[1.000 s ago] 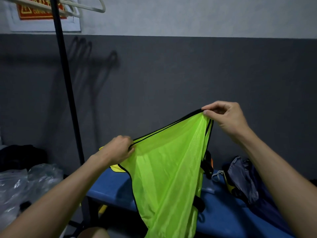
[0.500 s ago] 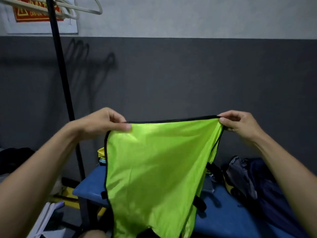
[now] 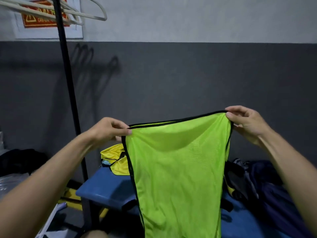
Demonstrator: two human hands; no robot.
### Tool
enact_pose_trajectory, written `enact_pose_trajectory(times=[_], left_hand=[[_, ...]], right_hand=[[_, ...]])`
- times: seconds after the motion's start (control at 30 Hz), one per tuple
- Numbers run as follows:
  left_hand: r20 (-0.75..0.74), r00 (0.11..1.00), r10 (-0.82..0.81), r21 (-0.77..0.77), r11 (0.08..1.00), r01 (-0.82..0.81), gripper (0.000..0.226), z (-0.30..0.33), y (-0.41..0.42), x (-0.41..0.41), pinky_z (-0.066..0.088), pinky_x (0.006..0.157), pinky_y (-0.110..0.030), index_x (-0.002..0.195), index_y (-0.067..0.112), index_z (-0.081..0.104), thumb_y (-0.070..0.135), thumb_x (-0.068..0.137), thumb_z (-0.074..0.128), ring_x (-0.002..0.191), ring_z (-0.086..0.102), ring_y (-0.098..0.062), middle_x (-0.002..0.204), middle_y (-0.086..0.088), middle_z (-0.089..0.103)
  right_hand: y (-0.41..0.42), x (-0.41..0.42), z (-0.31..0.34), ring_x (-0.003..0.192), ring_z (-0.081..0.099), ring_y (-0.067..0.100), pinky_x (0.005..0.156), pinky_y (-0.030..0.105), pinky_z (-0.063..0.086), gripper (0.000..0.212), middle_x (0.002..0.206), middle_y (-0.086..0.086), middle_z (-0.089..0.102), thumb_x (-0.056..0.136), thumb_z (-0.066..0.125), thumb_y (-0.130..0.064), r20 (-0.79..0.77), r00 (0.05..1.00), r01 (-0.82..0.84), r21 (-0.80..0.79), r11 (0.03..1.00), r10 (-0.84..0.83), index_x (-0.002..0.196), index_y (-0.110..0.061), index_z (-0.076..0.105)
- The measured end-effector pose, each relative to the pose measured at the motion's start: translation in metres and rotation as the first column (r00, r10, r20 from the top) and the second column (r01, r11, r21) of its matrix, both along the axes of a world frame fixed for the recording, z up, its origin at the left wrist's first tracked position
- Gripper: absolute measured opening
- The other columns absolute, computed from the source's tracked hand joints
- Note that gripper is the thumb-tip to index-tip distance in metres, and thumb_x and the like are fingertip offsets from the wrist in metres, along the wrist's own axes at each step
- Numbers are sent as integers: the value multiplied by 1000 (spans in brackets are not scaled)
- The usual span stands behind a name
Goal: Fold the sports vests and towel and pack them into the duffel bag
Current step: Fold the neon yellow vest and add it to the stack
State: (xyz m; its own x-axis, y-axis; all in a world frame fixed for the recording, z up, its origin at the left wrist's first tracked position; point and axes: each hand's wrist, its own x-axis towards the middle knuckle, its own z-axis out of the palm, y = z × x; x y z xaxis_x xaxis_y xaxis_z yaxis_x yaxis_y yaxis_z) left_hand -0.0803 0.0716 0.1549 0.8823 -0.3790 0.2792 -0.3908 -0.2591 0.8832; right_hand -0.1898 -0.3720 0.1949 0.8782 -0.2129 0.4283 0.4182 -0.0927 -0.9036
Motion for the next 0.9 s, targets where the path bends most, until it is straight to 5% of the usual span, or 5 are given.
enact_pose_trajectory(times=[0.13,0.27,0.43,0.6,0.9], left_hand=[[-156,966,-207,-186,967,177,29,15,5,-6,47,53,-12,84,1,72,22,71,86,58,61,-2,71,0,70],[29,990,-140,10,990,140,37,26,12,0,48,65,-19,95,1,73,35,82,78,71,58,-9,82,-3,69],[197,976,-93,-35,994,102,22,42,7,2,53,77,-28,97,6,70,24,85,70,84,63,-15,88,-4,72],[329,944,-39,39,999,28,18,53,-2,3,51,78,-28,111,11,72,12,93,70,85,62,-13,90,-4,71],[43,981,-187,192,966,175,45,66,15,4,58,82,-30,100,11,79,47,75,87,87,67,-20,101,-12,76]], right_hand=[[-11,-1,-12,73,68,2,65,14,55,91,77,-8,72,18,101,-56,-24,999,48,-24,999,-49,94,-15,72],[-18,-5,-15,99,61,20,72,14,57,29,94,11,66,75,84,-13,-178,984,-16,-108,994,-4,100,-9,70],[-32,-14,-5,89,71,13,80,24,57,82,99,11,74,37,103,-37,-436,900,-172,-366,915,-5,108,-9,74],[-21,-25,6,77,63,15,63,18,51,28,90,14,70,83,77,4,-566,824,-288,-464,837,-30,110,-3,75],[-33,-33,14,46,43,-2,51,6,41,62,75,-8,58,51,101,-24,-194,951,-214,152,965,242,109,-17,78]])
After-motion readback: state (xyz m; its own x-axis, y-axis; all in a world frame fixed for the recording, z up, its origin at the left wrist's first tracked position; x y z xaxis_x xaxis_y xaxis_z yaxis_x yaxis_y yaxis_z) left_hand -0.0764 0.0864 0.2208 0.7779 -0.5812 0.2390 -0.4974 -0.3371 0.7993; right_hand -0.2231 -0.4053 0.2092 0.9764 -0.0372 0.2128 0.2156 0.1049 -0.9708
